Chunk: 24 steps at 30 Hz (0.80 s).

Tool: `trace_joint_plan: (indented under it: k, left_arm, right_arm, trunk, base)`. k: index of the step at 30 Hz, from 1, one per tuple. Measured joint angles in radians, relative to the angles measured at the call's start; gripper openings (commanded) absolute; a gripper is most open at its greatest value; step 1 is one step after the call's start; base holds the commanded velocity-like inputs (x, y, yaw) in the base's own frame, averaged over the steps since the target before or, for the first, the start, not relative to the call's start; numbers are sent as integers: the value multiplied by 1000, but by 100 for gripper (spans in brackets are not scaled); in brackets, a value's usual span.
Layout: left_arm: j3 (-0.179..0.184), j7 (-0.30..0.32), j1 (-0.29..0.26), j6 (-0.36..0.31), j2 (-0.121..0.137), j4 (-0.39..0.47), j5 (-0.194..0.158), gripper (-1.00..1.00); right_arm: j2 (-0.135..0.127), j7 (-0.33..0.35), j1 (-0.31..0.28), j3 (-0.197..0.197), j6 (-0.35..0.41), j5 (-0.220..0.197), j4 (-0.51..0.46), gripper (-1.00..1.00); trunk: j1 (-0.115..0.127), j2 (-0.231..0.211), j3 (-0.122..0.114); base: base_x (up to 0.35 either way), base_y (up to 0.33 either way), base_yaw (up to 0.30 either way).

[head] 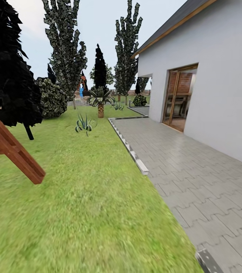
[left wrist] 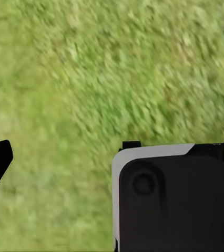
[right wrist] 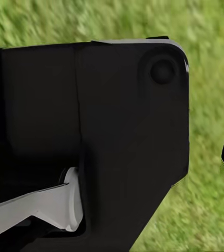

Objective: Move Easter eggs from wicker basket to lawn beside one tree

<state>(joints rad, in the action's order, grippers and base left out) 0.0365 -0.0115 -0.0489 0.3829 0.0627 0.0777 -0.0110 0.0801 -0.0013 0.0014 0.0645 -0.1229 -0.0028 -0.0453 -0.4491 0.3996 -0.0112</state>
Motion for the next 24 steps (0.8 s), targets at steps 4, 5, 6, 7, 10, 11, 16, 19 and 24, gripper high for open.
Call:
trace_joint_plan:
  k: [4,5,6,7,10,11,16,19,24]
  left_arm:
    - [1,0,0,2,0,0,1,100]
    - [1,0,0,3,0,0,1,100]
    - [1,0,0,3,0,0,0,100]
    - [1,0,0,4,1,0,0,100]
    - [1,0,0,5,0,1,1,100]
    - [1,0,0,7,0,1,1,100]
    - [2,0,0,44,0,0,6,100]
    - [3,0,0,52,0,0,8,100]
    - [4,0,0,58,0,0,11,100]
  right_arm:
    - [0,0,0,0,0,0,0,100]
    - [-1,0,0,0,0,0,0,100]
    - [-1,0,0,1,0,0,0,100]
    - [-1,0,0,1,0,0,0,100]
    - [-1,0,0,2,0,0,0,100]
    - [-1,0,0,2,0,0,0,100]
    - [-1,0,0,2,0,0,-1,100]
    - [0,0,0,1,0,0,-1,100]
    - [1,0,0,-2,1,0,-1,100]
  trunk:
    - [0,0,0]
    - [0,0,0]
    - [0,0,0]
    - [0,0,0]
    - [0,0,0]
    - [0,0,0]
    - [0,0,0]
    - [0,0,0]
    - [0,0,0]
  base:
    - [336,0,160]
    - [336,0,207]
    - [336,0,187]
    - [336,0,156]
    - [336,0,96]
    - [336,0,51]
    - [336,0,21]
    - [336,0,7]
    - [336,0,34]
